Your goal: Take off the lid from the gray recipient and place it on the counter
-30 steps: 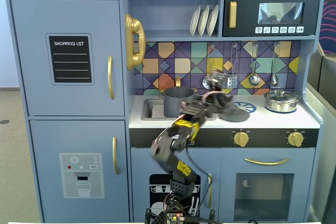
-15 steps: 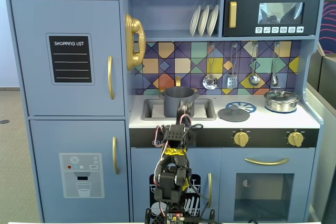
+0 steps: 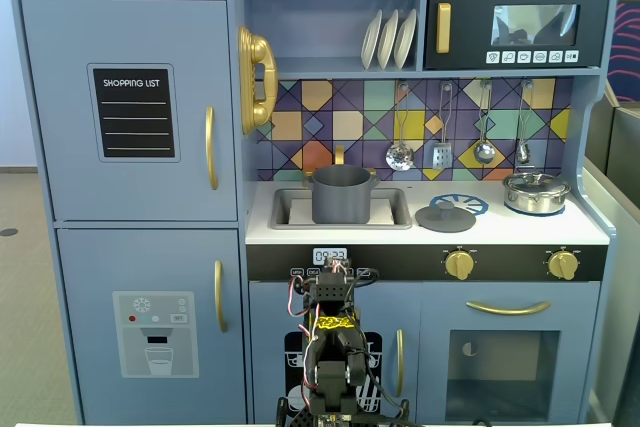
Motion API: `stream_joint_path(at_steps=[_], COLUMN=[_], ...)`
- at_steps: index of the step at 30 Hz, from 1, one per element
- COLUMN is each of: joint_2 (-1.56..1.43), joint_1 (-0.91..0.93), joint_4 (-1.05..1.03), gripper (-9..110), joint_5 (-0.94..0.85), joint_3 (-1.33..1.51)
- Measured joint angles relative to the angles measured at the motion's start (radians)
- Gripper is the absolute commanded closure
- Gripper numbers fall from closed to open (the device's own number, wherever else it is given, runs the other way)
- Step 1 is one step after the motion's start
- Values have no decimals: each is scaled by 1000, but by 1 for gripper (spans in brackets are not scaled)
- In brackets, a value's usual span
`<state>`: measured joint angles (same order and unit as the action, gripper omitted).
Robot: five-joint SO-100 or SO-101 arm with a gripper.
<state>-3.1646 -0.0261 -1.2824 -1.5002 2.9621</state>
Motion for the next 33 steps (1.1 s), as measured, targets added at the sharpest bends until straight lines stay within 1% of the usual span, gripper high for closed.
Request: stream_joint_path(at_steps=[3,8,19,33], joint_2=[-8,-20,-20,-20], joint_1=[0,-8,17,20], joint_4=[-48,-71,-72,-72], gripper=[101,98,94,93], joint_5=[0,-15,-28,-28], joint_3=[34,35,35,35])
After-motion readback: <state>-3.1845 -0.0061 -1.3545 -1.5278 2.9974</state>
